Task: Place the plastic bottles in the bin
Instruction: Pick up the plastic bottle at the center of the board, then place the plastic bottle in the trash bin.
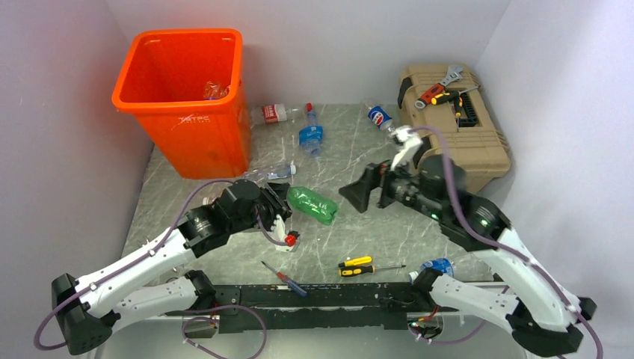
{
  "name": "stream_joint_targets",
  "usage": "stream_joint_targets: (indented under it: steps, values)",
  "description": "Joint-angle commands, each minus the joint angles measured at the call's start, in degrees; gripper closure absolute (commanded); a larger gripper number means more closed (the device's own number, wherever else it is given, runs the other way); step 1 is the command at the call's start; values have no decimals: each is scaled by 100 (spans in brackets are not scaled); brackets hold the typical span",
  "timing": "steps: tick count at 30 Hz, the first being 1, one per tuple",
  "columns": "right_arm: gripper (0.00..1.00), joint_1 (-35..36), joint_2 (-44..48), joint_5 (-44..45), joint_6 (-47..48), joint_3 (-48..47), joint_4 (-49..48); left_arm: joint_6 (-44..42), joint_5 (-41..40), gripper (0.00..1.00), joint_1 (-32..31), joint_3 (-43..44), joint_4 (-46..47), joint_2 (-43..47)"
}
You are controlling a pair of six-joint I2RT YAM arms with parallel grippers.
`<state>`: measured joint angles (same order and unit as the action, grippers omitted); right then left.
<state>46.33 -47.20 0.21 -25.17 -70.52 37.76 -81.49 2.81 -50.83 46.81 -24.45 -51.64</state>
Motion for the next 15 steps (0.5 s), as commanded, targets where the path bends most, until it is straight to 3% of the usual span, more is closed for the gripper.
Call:
stream_joint_targets:
  steps: [1,4,15]
  values:
    - [0,9,-344,-1107,341,196,338,-1734,-189,100,-89,44,801,81]
    - [0,4,-571,-1791,360,459,120,-1936,-78,100,-170,75,797,95]
    - [0,-1,-1305,-2334,441,763,-397,-2397,108,100,-458,206,392,119]
